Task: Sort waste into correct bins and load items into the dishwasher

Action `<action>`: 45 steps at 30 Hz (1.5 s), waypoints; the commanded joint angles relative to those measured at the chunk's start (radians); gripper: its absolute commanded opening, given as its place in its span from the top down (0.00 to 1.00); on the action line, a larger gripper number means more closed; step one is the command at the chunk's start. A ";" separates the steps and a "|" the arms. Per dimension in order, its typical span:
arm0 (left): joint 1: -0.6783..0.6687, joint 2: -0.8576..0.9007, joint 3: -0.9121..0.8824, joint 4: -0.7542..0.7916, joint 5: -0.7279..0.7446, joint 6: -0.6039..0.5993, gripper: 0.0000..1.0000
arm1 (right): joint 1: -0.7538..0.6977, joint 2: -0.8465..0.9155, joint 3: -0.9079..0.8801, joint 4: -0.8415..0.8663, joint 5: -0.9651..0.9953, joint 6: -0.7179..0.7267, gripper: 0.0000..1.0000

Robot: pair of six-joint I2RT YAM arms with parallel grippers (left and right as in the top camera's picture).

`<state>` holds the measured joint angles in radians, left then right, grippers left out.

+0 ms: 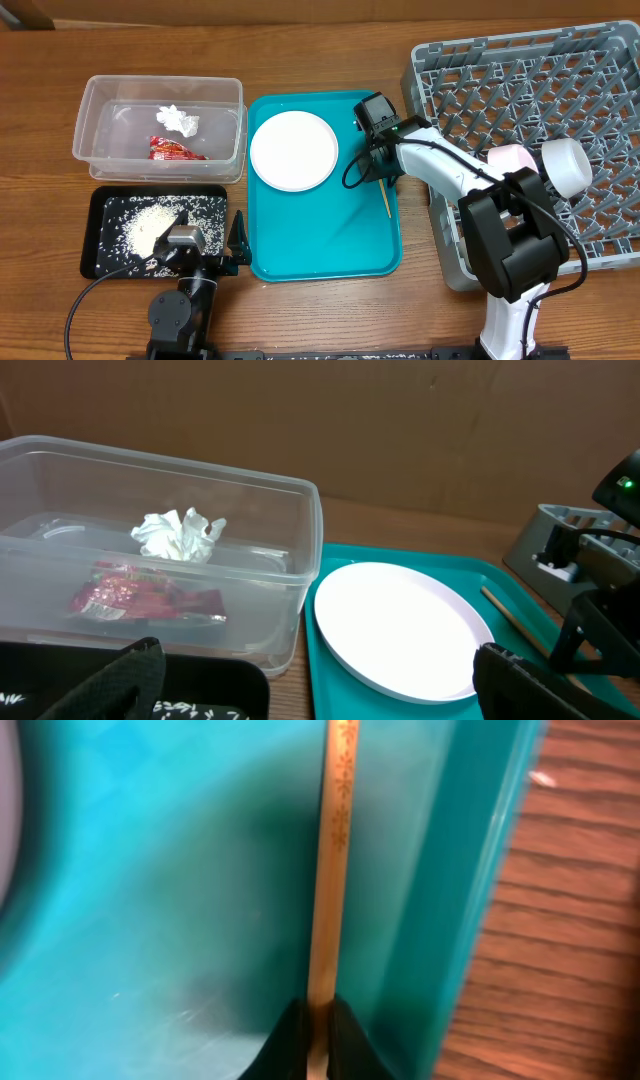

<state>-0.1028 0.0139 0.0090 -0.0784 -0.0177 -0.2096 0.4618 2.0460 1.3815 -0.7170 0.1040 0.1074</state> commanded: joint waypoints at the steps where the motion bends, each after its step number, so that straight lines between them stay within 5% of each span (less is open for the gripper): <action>1: 0.005 -0.008 -0.004 0.002 0.011 -0.007 0.00 | 0.019 0.002 0.021 -0.027 -0.013 0.003 0.96; 15: 0.005 -0.008 -0.004 0.002 0.011 -0.007 0.00 | -0.093 -0.385 0.117 -0.115 0.047 -0.018 0.96; 23: 0.005 -0.008 -0.004 0.002 0.011 -0.007 0.00 | -0.274 -0.310 0.097 -0.160 -0.013 -0.169 0.96; 29: 0.005 -0.008 -0.004 0.002 0.011 -0.007 0.00 | -0.282 -0.219 0.097 -0.188 -0.001 -0.168 0.96; 38: 0.005 -0.008 -0.004 0.002 0.011 -0.007 0.00 | -0.136 -0.303 0.185 -0.230 -0.222 -0.136 0.60; 45: 0.005 -0.008 -0.004 0.002 0.011 -0.007 0.00 | 0.050 -0.233 0.158 -0.153 -0.232 0.209 0.48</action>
<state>-0.1028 0.0139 0.0090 -0.0784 -0.0177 -0.2096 0.4625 1.7756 1.5383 -0.9154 -0.0975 0.1112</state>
